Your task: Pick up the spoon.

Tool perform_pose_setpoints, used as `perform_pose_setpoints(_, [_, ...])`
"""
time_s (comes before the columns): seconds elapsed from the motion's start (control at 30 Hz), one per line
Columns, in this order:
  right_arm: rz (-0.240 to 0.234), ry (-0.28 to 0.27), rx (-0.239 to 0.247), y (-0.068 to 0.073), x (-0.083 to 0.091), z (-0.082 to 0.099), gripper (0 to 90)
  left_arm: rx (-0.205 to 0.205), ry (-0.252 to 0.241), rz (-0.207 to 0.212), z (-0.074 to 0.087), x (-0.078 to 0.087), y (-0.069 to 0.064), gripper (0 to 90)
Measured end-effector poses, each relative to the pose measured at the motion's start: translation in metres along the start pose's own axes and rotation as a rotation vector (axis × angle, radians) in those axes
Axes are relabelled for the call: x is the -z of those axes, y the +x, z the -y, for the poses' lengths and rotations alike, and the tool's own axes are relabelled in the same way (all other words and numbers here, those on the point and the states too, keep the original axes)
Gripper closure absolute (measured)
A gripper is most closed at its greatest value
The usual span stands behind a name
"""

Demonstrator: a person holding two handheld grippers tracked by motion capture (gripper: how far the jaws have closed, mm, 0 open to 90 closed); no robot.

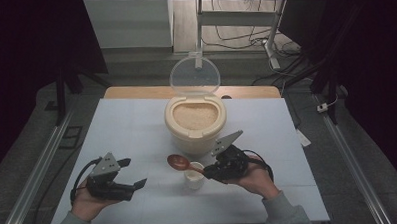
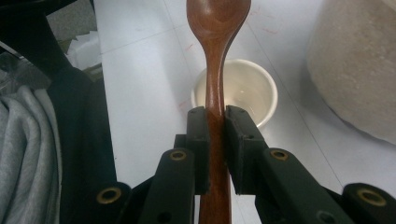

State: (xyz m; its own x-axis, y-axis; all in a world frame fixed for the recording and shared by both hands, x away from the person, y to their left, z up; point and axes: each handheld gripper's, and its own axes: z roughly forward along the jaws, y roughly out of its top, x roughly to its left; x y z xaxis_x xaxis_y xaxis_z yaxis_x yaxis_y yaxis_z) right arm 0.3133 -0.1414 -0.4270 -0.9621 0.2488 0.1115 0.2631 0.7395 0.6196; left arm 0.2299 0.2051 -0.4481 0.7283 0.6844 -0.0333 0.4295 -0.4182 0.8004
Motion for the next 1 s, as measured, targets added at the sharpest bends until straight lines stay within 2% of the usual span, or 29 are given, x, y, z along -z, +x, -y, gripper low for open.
perform_pose_setpoints(0.2, [-0.005,0.003,0.009,0.001,-0.002,-0.001,80.2,-0.096,-0.006,0.045,-0.034,-0.007,-0.016,15.8])
perform_pose_setpoints(0.37, [-0.012,-0.005,0.014,0.002,-0.003,-0.001,80.2,-0.202,0.037,0.086,-0.062,-0.026,-0.03,18.5])
perform_pose_setpoints(0.5, [-0.023,-0.011,0.017,0.003,-0.003,-0.002,80.2,-0.293,0.087,0.115,-0.077,-0.045,-0.043,22.5])
perform_pose_setpoints(0.7, [-0.032,-0.022,0.023,0.005,-0.003,-0.003,80.2,-0.387,0.151,0.149,-0.09,-0.068,-0.053,28.9])
perform_pose_setpoints(0.83, [-0.039,-0.022,0.025,0.005,-0.004,-0.003,80.2,-0.436,0.204,0.17,-0.092,-0.08,-0.057,34.1])
perform_pose_setpoints(1.0, [-0.046,-0.02,0.038,0.007,-0.006,-0.003,80.2,-0.474,0.257,0.191,-0.091,-0.089,-0.058,42.7])
